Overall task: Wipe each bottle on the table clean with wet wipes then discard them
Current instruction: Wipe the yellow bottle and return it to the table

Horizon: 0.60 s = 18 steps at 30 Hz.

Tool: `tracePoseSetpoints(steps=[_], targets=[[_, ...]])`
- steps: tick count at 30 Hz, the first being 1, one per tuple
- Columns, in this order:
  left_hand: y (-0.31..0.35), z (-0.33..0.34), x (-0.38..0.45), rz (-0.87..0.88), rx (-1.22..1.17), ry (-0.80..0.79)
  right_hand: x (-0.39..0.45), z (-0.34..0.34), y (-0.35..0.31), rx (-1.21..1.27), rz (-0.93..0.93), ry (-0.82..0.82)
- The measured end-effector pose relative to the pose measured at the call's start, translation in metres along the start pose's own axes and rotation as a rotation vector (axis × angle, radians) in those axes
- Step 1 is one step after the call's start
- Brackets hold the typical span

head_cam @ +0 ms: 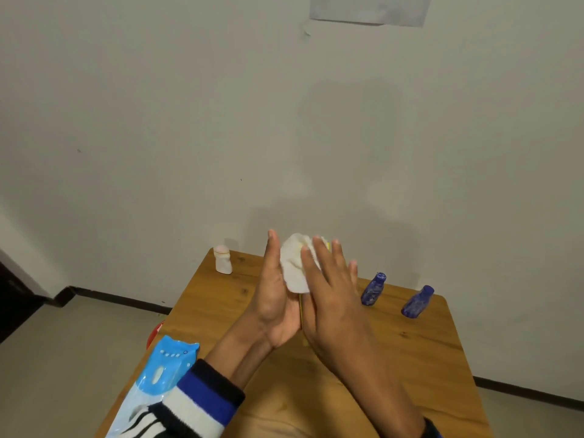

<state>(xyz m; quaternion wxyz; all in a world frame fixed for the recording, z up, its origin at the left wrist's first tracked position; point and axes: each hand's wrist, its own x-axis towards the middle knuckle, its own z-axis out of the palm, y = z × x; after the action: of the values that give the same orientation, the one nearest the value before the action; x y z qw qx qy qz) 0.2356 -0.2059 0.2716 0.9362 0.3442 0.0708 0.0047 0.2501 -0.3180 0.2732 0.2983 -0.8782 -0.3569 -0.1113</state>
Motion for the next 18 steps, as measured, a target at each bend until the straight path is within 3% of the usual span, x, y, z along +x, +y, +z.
tracePoseSetpoints(steps=[3,6,10,13,18], targets=[[0.005,-0.005,0.003,-0.008,0.011,0.113,-0.020,0.004,-0.004,0.068,-0.042,-0.091],[0.013,-0.011,0.007,0.038,0.059,0.241,-0.026,-0.008,-0.002,0.148,-0.071,-0.072],[0.007,-0.009,0.005,-0.038,0.067,0.278,-0.006,-0.027,0.008,0.241,-0.032,0.172],[-0.001,-0.003,0.002,-0.002,0.042,0.250,0.012,-0.032,0.011,0.225,-0.014,0.307],[-0.002,-0.009,-0.001,0.040,0.055,0.298,0.008,-0.004,0.004,0.145,-0.032,0.144]])
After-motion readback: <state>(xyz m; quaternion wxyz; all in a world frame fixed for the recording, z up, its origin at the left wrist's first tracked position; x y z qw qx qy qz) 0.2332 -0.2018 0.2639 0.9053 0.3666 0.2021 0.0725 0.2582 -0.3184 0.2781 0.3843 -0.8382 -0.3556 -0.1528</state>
